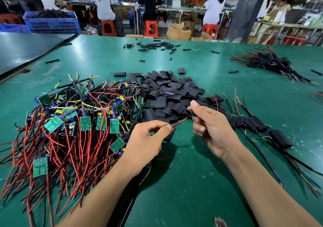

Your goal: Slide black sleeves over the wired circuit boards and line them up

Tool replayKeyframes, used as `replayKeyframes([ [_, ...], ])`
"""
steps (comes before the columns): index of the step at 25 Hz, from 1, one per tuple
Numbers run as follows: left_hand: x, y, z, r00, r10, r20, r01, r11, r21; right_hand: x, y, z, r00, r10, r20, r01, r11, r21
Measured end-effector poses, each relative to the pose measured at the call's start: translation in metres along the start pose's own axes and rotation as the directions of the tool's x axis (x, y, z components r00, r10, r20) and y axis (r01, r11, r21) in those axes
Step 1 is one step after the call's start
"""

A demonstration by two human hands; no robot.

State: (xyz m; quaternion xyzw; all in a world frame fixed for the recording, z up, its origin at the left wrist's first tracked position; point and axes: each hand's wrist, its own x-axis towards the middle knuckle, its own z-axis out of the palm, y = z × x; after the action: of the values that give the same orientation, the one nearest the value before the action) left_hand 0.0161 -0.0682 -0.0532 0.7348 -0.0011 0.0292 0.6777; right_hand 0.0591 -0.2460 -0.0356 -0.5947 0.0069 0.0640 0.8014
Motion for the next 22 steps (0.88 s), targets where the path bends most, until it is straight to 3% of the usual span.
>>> replayKeyframes([
  [8,0.0032,-0.0003,-0.0027,0.999,-0.013,-0.033,0.011,0.998,-0.058,0.0012,-0.0023,-0.0074,0.992,0.004,0.127,-0.032,0.976,0.214],
  [22,0.0036,0.0071,-0.0104,0.998,-0.018,-0.066,0.012,0.995,-0.096,0.0011,0.0042,-0.009,0.932,-0.117,0.342,0.114,0.993,0.028],
])
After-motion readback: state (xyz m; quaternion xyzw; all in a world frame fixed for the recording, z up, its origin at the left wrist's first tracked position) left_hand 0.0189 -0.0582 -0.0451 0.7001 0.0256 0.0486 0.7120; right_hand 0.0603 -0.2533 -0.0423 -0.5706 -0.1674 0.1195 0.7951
